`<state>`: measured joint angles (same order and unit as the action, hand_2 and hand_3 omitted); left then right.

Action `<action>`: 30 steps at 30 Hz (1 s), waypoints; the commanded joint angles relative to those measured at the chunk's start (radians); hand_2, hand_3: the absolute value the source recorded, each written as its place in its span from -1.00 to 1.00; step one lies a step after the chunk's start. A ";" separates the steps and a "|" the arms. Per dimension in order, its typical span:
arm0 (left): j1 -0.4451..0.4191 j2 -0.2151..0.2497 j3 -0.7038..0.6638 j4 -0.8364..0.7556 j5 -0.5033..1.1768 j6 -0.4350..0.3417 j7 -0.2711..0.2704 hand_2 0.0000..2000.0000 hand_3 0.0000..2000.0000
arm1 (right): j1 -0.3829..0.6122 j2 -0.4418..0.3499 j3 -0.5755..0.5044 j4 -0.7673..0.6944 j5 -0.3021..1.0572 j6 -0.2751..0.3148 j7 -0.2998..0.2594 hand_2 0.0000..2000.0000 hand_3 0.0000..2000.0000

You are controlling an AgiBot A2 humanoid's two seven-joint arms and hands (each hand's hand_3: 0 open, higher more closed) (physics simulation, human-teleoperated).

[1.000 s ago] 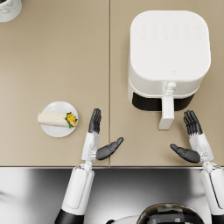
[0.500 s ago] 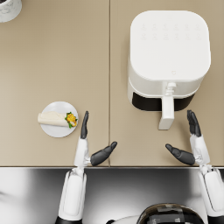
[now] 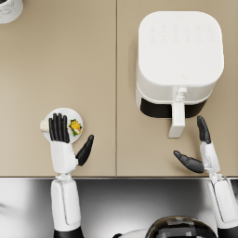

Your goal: Pick up the chicken rolls and place it into the air fryer

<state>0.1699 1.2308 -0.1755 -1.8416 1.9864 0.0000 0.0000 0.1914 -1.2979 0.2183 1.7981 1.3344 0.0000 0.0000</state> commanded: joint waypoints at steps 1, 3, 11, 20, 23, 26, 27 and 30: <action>0.040 -0.010 -0.044 0.045 0.045 0.000 0.000 -1.00 -1.00 | 0.004 -0.005 -0.006 -0.007 0.000 0.000 0.000 -1.00 -1.00; 0.048 -0.011 -0.057 0.074 0.136 -0.159 -0.029 -1.00 -1.00 | 0.004 -0.009 -0.006 -0.007 0.000 0.000 0.000 -1.00 -1.00; 0.125 -0.028 -0.077 0.157 0.500 -0.475 -0.110 -1.00 -1.00 | -0.003 -0.024 -0.014 -0.023 0.000 0.000 0.000 -1.00 -1.00; 0.215 -0.028 0.009 0.335 0.910 -0.498 -0.116 -1.00 -1.00 | -0.012 -0.039 -0.031 -0.038 0.000 0.000 0.000 -1.00 -1.00; 0.235 -0.023 0.041 0.412 0.983 -0.498 -0.117 -1.00 -1.00 | -0.013 -0.045 -0.038 -0.048 0.000 0.000 0.000 -1.00 -1.00; 0.259 -0.018 0.055 0.467 1.010 -0.499 -0.119 -1.00 -1.00 | -0.007 -0.053 -0.049 -0.066 0.000 0.000 0.000 -1.00 -1.00; 0.267 -0.016 0.061 0.490 1.014 -0.498 -0.119 -1.00 -1.00 | -0.005 -0.056 -0.050 -0.073 0.000 0.000 0.000 -1.00 -1.00; 0.282 -0.010 0.084 0.550 1.021 -0.499 -0.118 -1.00 -1.00 | 0.008 -0.066 -0.046 -0.095 0.000 0.000 0.000 -1.00 -1.00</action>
<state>0.4213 1.2203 -0.1066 -1.3392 3.0089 -0.4930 -0.1187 0.1802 -1.3591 0.1742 1.7167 1.3344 0.0000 0.0000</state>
